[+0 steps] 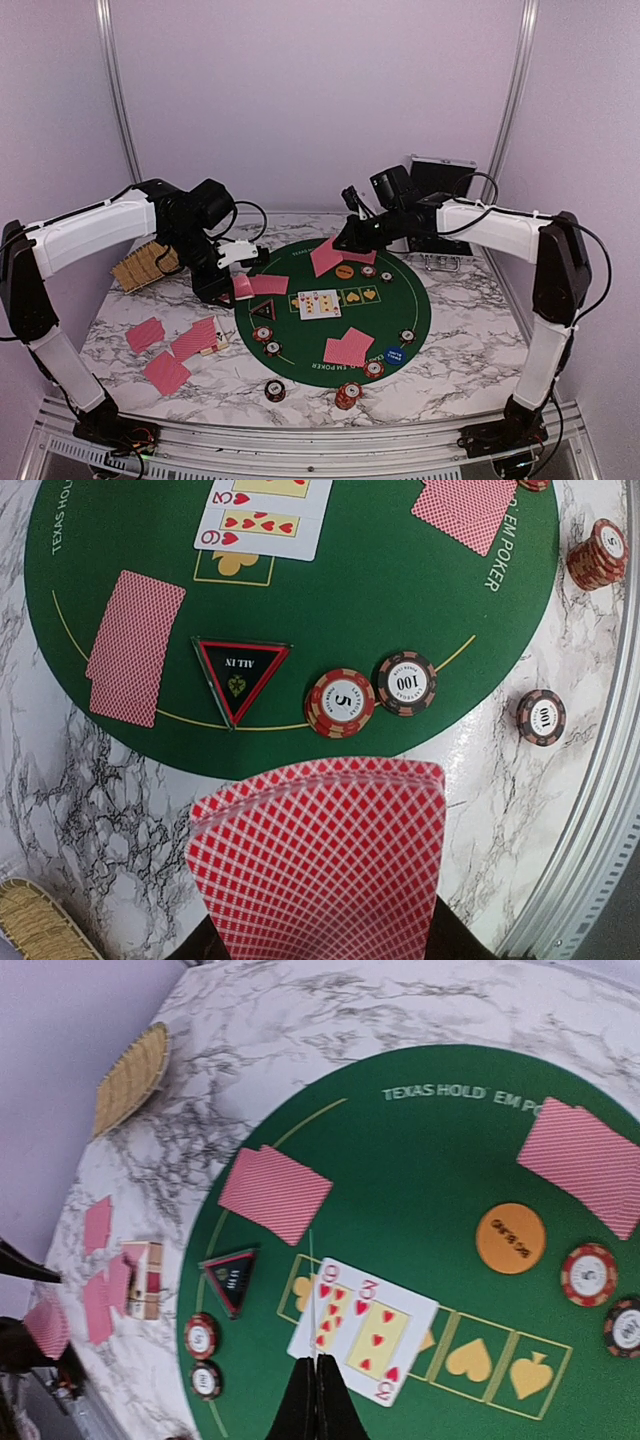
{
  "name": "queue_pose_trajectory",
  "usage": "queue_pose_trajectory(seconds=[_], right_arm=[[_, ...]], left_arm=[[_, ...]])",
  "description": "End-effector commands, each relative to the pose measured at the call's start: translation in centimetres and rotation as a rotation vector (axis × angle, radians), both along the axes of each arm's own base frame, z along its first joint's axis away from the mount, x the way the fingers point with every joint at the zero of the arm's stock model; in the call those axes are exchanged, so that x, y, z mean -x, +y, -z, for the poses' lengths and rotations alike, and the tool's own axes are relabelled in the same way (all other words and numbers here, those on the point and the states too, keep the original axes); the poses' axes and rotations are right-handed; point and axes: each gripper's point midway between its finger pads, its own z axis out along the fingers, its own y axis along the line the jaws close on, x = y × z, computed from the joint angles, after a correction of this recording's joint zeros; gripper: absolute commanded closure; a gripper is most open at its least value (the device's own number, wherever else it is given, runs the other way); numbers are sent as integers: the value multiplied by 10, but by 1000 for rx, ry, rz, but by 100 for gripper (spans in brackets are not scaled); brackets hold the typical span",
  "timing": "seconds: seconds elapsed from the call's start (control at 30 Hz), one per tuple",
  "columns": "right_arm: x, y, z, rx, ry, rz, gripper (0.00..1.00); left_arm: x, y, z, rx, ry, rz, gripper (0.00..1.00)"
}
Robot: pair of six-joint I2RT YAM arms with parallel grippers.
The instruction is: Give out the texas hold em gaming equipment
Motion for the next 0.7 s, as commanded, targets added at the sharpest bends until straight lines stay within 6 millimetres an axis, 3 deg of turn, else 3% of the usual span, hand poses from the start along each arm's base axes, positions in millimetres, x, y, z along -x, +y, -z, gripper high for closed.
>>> queue_pose_trajectory(seconds=[0.0, 0.1, 0.2, 0.5, 0.67], right_arm=[[-18, -63, 14, 450, -246, 115, 100], [-22, -74, 19, 641, -386, 141, 100], [-18, -69, 22, 794, -524, 116, 100], [-12, -32, 44, 1017, -761, -34, 100], [13, -7, 66, 1061, -954, -243, 100]], left_arm=[[6, 9, -1, -4, 13, -17, 48], [5, 11, 0, -5, 11, -22, 48], [5, 11, -1, 0, 11, -24, 48], [6, 12, -2, 7, 9, -24, 48], [7, 13, -4, 10, 5, -24, 48]])
